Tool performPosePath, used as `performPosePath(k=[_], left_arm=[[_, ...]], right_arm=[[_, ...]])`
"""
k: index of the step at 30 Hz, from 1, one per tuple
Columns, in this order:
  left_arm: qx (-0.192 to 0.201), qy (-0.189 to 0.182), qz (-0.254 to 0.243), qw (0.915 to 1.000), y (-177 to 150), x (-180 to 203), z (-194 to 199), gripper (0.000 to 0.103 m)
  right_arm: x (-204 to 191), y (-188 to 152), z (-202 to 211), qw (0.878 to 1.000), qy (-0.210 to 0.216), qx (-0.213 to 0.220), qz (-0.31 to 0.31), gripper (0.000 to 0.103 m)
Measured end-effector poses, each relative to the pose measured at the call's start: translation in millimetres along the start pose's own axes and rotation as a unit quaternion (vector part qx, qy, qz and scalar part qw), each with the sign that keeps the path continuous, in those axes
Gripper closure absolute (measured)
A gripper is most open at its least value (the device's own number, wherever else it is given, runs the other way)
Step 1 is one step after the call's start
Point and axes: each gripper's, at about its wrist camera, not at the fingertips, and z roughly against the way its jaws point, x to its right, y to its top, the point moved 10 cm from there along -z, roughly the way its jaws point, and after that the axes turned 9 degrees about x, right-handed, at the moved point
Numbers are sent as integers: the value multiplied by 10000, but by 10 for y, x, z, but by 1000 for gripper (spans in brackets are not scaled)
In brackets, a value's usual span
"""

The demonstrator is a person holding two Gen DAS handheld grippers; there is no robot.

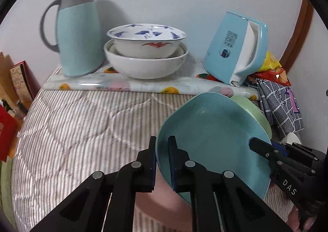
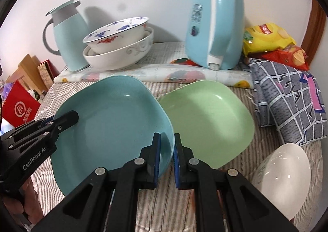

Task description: Organize plates and bowls

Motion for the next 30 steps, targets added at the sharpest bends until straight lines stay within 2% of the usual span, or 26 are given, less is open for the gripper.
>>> performPosePath(k=[14,30], left_arm=[[-205,198,237,9993,-378,-285,51,92],[-397,96,139,9991,-502,-230,-60,89]], right_arm=[[-316,-273,-89,9991,203,-227,302,92],[-240,-323,-255,9986,72,-266,455,91]])
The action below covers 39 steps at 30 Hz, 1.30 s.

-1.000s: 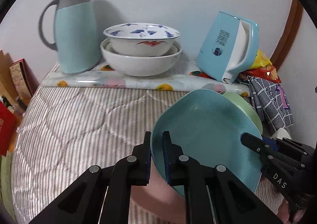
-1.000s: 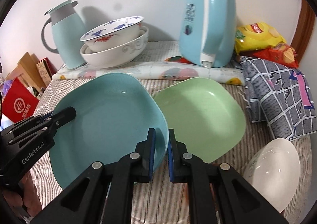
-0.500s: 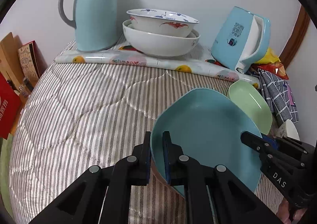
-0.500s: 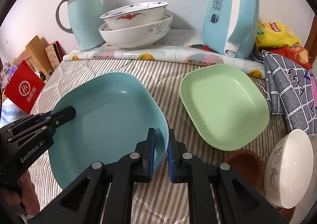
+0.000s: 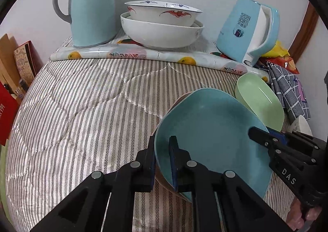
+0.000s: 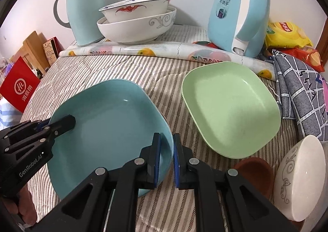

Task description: Organize plates and bowls

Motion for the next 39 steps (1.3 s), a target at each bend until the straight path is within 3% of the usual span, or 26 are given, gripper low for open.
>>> performPosePath(k=[3,8,12,17,21,25,31,39], left_arm=[[4,-33,-33,10000,9,14,6,87],[-58,-160,-70,9998,14,77,41,71],[82,19,-212,9997,62,79,115,50],[198,0,-247,9995,136,150,227,49],[263,-6,-344,9991,187,261,290,49],[316,37,-455,9985,256,385,351,49],[385,165,-547,9976,396,590,393,49],[439,481,-795,9947,540,872,265,49]], right_arm=[[1,1,-2,9999,-84,12,126,90],[14,-16,16,9999,-114,-29,119,80],[51,-24,99,9999,-143,16,83,79],[111,2,269,9998,-145,158,12,68],[233,51,431,9992,-221,305,-115,51],[449,105,596,9979,-350,435,-332,41],[900,182,845,9927,-664,728,-697,38],[1297,199,932,9914,-725,714,-827,36]])
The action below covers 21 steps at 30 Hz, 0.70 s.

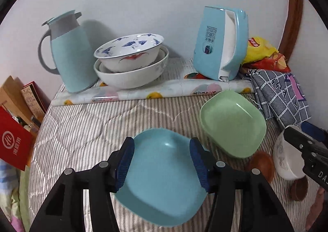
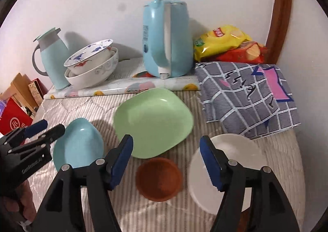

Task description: Organize plates and bowls

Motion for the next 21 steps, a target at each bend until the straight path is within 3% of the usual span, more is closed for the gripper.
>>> performPosePath(k=[4,10,14,21], left_arm=[[59,12,-53,10000,83,134,-109,49],[-350,-82,20,9994,91,270,-383,49],[-408,-38,-93,9991,97,338,-539,49],[-586,-336,-33,9977,86,522,-811,49]], right_arm=[[120,50,-42,10000,-39,-33,-3,35],[241,138,-242,9999,26,-128,-66,35],[281,143,-451,9995,130,-258,-94,36],[251,33,-822,9965,248,-788,-142,56]])
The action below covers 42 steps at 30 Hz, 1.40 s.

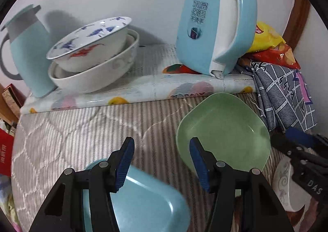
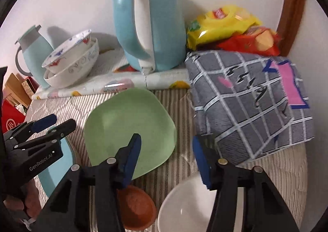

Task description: Organize plates and bowls

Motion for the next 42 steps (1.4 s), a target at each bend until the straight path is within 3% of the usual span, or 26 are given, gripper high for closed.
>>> performPosePath(k=[12,14,16,19,21,25,31,42], left_arm=[[-217,-223,-44,9995,17,160,-329,49],[-261,-259,-43,9993,10,180,-384,55],[-357,-358,-16,9987,-15,207,-442,68],[-465,-445,6,9979,-51,243,-530,84],[-459,-420,-6,9981,-60,240,-556,89],[-349,-501,106,9981,-14,227,-529,91],[-184,-450,70,9988,84,175,-379,91],[172,-357,127,9991,169,-3,211,91]], right_arm=[[32,-56,-430,9985,-166,-525,42,67],[30,-55,-473,9984,-143,-545,13,67],[32,-70,-522,9981,-153,-603,1,69],[16,-93,-591,9975,-166,-685,27,86],[6,-103,-624,9974,-237,-676,97,89],[-1,-92,-639,9976,-356,-582,118,95],[-14,6,-538,9986,-329,-394,126,96],[-163,197,43,9993,-254,63,273,96]])
